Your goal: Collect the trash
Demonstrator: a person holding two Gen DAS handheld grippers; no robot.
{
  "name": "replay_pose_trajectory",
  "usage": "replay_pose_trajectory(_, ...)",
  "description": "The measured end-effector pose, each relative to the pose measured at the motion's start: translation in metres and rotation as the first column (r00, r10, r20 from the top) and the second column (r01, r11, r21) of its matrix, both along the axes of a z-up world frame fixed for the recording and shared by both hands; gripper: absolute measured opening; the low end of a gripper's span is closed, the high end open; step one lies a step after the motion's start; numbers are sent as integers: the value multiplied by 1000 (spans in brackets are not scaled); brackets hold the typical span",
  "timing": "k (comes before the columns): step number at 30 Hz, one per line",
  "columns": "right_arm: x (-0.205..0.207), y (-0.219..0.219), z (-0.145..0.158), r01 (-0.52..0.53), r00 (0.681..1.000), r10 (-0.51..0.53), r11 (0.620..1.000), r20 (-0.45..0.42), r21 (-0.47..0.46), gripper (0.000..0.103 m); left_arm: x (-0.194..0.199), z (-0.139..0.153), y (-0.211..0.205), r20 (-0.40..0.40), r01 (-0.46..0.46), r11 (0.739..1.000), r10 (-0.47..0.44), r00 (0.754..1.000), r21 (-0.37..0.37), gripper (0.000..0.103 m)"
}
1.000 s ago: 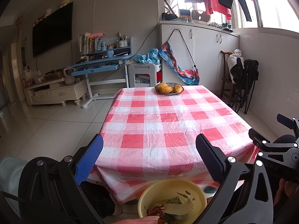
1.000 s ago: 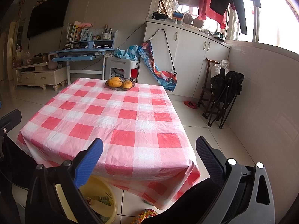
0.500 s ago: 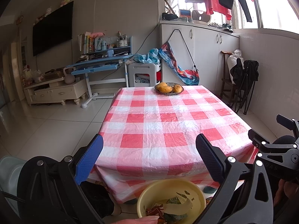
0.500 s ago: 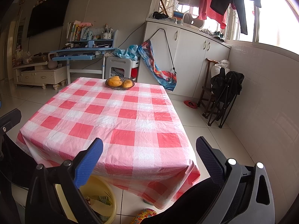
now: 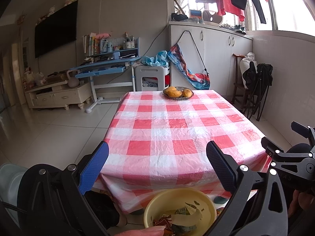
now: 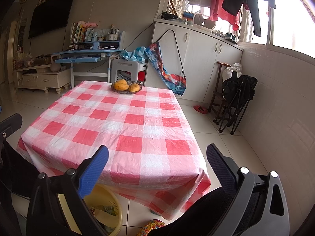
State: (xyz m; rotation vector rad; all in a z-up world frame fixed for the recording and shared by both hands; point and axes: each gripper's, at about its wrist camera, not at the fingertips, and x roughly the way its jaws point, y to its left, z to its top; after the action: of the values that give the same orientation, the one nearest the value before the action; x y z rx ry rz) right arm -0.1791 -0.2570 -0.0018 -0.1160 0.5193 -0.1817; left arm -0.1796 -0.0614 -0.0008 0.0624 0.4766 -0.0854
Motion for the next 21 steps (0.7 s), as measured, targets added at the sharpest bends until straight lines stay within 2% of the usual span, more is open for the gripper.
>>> replay_pose_trajectory(21,-2,-1,3,-4,1000,4,1000,7,13,95,-2,6,-5,-12,-3,1000,3,1000,4,96)
